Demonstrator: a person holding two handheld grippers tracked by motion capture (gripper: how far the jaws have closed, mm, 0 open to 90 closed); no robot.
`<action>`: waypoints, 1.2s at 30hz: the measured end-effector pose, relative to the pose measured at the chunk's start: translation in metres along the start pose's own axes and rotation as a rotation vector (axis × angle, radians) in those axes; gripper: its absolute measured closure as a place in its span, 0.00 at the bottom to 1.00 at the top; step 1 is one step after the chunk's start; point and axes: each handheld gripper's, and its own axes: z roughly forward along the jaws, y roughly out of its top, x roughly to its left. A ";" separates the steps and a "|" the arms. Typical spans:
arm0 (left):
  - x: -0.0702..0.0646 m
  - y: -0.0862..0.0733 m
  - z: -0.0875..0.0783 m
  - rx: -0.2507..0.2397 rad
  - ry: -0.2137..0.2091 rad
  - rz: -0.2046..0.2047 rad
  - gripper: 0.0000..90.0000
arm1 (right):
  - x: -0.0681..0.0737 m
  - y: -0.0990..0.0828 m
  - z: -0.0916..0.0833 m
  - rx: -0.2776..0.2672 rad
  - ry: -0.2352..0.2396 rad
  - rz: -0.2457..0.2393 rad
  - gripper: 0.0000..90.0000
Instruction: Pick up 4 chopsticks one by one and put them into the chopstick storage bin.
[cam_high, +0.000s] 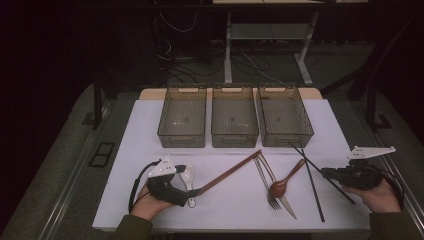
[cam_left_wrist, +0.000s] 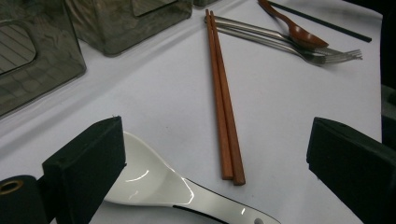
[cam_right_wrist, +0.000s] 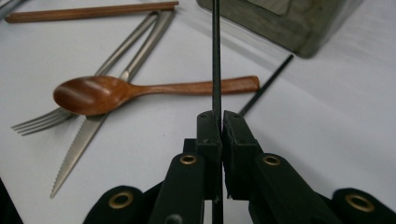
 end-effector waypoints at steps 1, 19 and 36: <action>0.000 0.000 0.000 -0.001 0.001 0.001 0.04 | 0.001 0.002 0.001 -0.003 0.003 -0.001 0.95; -0.001 -0.002 -0.002 -0.005 0.009 -0.023 0.00 | 0.013 0.031 0.020 -0.065 0.074 -0.036 0.95; -0.003 -0.003 -0.005 -0.016 0.021 -0.017 0.00 | 0.026 0.060 0.042 -0.096 0.107 -0.066 0.95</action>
